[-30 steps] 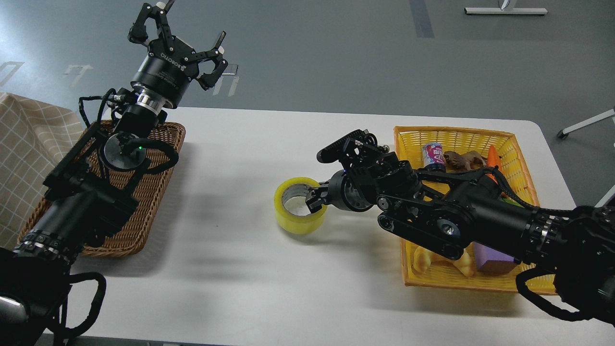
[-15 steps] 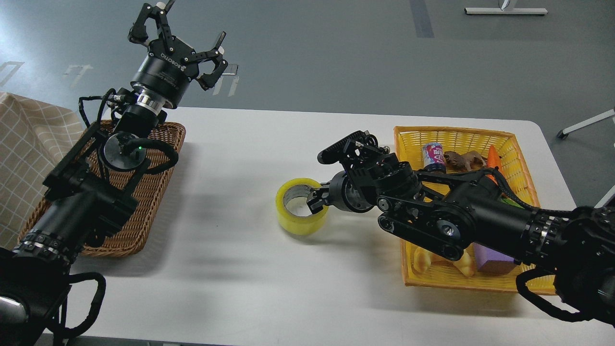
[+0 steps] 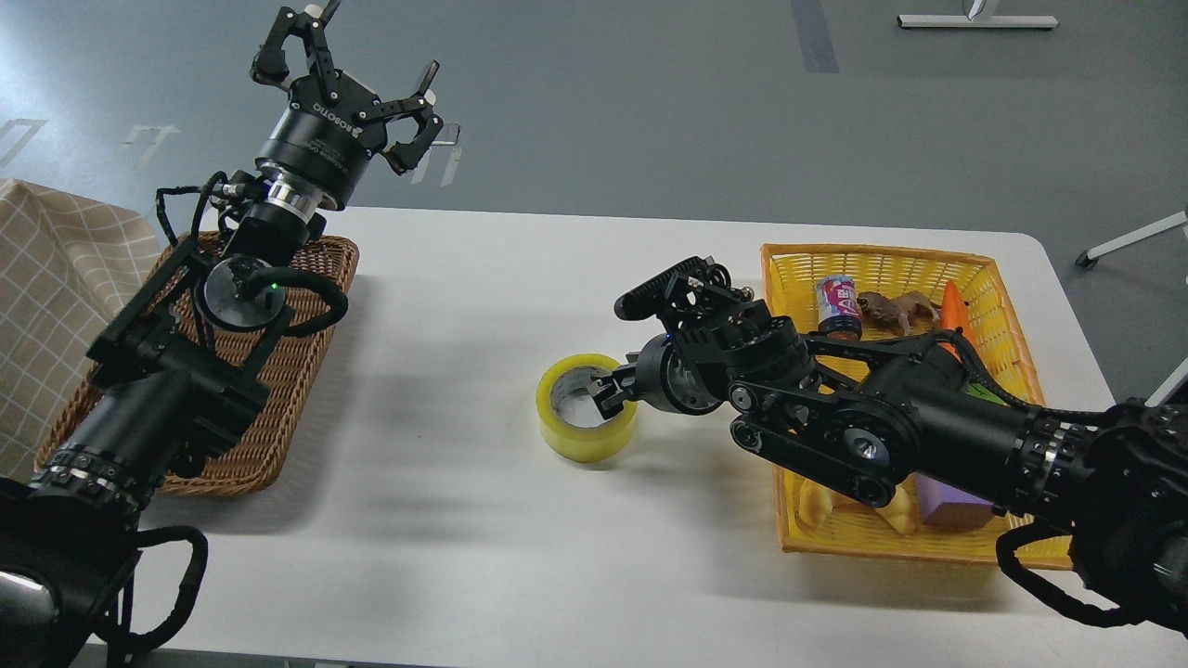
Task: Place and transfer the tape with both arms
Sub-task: 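Lower the tape roll onto the table and open the right gripper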
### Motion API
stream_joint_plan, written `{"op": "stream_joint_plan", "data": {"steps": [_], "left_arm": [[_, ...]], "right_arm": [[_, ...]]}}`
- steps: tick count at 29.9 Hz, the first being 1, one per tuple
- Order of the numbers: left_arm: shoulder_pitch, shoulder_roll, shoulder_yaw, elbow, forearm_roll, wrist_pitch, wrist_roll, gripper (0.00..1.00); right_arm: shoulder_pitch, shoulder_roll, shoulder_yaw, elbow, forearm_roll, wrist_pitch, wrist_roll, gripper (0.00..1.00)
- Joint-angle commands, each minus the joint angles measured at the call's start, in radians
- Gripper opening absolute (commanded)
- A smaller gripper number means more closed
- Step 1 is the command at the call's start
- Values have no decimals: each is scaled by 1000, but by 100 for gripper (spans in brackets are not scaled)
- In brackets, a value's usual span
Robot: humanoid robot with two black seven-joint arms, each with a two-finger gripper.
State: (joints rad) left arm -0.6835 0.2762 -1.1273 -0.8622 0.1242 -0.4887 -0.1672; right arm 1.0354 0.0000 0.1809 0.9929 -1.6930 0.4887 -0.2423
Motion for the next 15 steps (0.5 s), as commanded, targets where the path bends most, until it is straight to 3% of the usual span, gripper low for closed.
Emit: {"op": "stream_joint_plan", "data": {"steps": [1, 7, 15], "left_arm": [[4, -2, 0, 0, 0, 0, 2, 98], [4, 1, 1, 0, 0, 0, 2, 98], [7, 0, 4, 2, 2, 0, 5, 98]], "right_arm": [[2, 0, 3, 4, 7, 0, 0, 99], [35, -2, 54, 58, 16, 0, 1, 100], [81, -211, 176, 231, 23, 0, 4, 99]]}}
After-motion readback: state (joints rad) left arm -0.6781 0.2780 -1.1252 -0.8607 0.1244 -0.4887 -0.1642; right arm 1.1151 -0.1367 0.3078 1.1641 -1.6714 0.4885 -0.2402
